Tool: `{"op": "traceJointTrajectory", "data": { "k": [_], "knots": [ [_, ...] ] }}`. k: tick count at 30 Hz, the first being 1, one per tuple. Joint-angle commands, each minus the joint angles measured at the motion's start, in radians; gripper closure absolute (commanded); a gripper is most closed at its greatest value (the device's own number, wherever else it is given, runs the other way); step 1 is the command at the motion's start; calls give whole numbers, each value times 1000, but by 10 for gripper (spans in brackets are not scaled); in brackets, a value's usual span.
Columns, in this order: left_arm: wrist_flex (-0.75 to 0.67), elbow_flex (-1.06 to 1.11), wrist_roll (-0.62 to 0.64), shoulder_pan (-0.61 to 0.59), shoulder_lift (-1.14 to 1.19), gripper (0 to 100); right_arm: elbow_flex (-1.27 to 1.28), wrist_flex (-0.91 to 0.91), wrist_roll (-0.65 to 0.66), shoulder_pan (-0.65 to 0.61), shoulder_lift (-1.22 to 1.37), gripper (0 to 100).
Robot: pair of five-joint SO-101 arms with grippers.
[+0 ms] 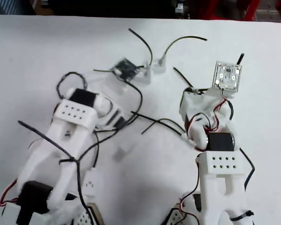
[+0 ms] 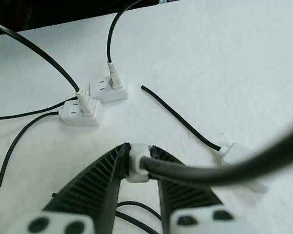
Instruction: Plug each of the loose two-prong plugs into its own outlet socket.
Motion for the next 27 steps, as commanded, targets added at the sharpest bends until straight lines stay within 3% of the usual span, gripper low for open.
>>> {"op": "traceJointTrajectory", "data": {
  "k": [1,7,22,27],
  "knots": [
    [-118,91,-51,16,-1,714,-6,-19,5,16,-18,981],
    [-204,199,-49,90,-1,714,-6,-15,5,16,-19,981],
    [-333,230,-54,-2,-1,751,-6,-13,5,16,-25,981],
    [-281,227,-63,93,81,751,-6,-16,5,16,-25,981]
  ]
}}
